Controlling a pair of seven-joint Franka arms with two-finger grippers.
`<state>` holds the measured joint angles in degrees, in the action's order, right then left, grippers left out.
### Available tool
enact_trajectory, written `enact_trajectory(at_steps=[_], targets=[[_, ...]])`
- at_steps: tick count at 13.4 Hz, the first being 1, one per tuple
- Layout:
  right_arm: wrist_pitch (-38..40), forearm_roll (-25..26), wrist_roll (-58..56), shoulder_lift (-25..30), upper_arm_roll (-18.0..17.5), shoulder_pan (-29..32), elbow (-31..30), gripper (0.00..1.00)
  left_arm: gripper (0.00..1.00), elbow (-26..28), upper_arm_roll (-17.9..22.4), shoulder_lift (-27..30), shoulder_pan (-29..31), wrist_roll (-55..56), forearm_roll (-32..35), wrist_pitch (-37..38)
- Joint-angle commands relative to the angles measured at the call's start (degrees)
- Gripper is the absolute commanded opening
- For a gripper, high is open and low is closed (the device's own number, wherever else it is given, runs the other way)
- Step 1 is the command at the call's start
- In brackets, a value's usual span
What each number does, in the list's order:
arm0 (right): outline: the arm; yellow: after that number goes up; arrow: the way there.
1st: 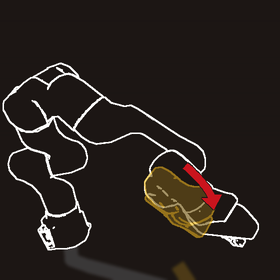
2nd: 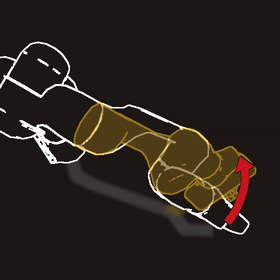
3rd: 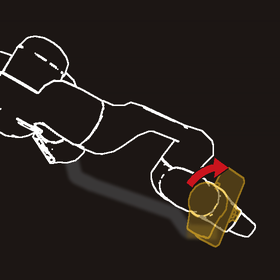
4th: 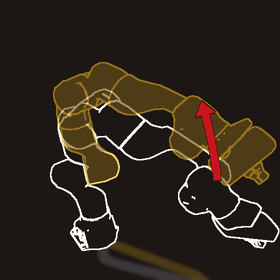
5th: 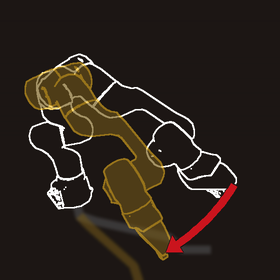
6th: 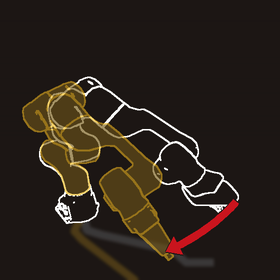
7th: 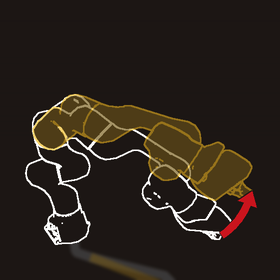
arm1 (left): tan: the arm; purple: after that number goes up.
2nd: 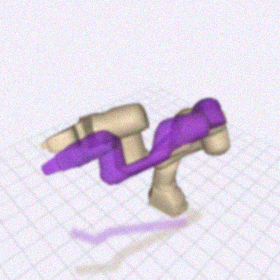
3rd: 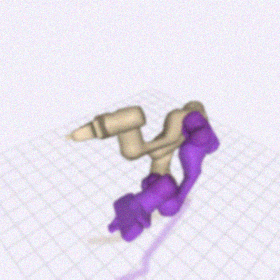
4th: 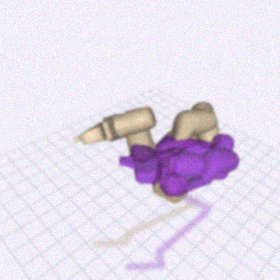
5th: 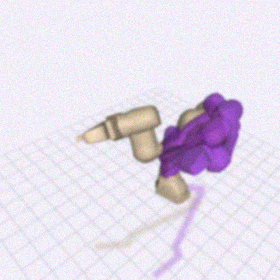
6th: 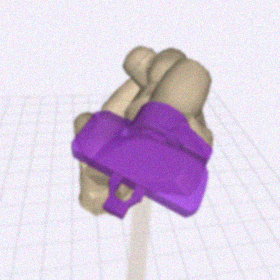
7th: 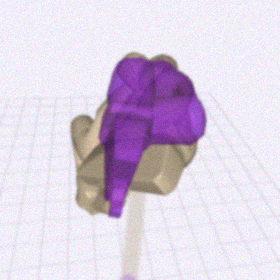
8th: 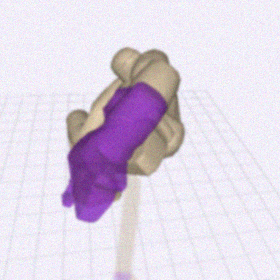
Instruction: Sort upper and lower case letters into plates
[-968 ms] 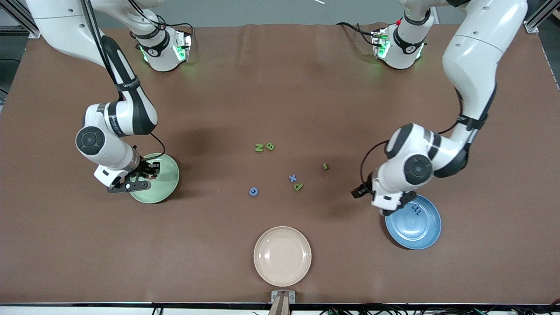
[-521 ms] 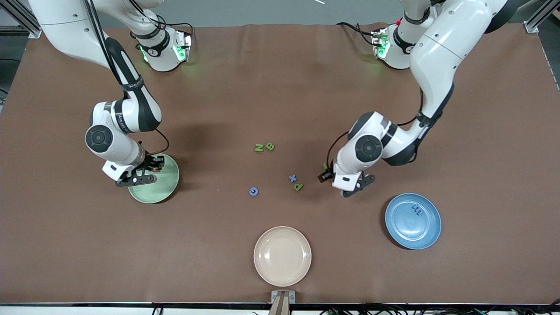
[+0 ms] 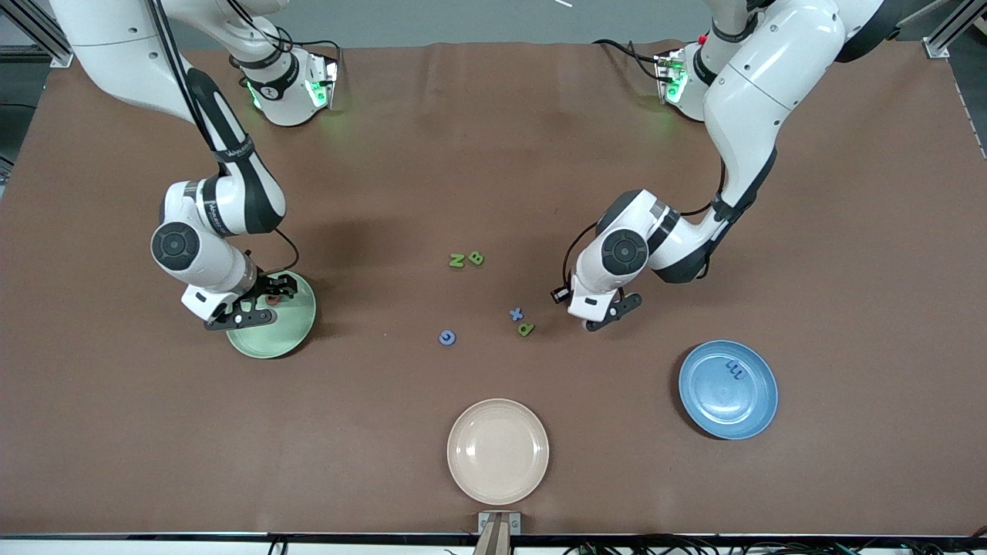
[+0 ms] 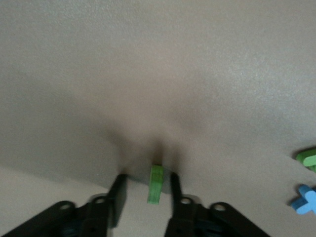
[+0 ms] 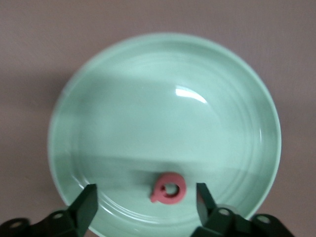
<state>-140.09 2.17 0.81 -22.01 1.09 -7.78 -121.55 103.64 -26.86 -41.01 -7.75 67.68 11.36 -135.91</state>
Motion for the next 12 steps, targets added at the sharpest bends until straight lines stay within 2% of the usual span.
enact_trajectory(at_steps=[1,3,6,8,10,12], targets=[[5.3,-2.6,8.7,-0.5,-0.5,-5.5,7.8,1.00,0.17,0.4,-0.1,1.3,1.1,0.9,0.9,-0.7],[6.1,-3.0,18.9,-4.4,-0.5,-10.0,14.5,1.00,0.02,-1.0,0.4,1.3,1.3,0.4,1.1,-0.6],[6.5,-3.0,38.1,-11.1,-0.4,-17.3,23.1,1.00,0.01,-3.0,2.5,3.2,3.6,0.1,4.1,0.2],[6.5,-3.0,48.7,-16.1,-0.4,-20.8,29.4,1.00,0.01,-3.4,3.0,3.8,7.6,-1.8,11.9,0.8],[7.5,-2.4,55.4,-20.9,-0.4,-23.3,35.3,1.00,0.00,-4.7,2.7,4.0,12.3,-5.3,16.3,1.4],[11.6,-2.3,60.4,-26.4,-0.4,-24.1,43.5,1.00,0.00,-5.8,2.8,4.0,15.6,-13.1,16.5,1.8]])
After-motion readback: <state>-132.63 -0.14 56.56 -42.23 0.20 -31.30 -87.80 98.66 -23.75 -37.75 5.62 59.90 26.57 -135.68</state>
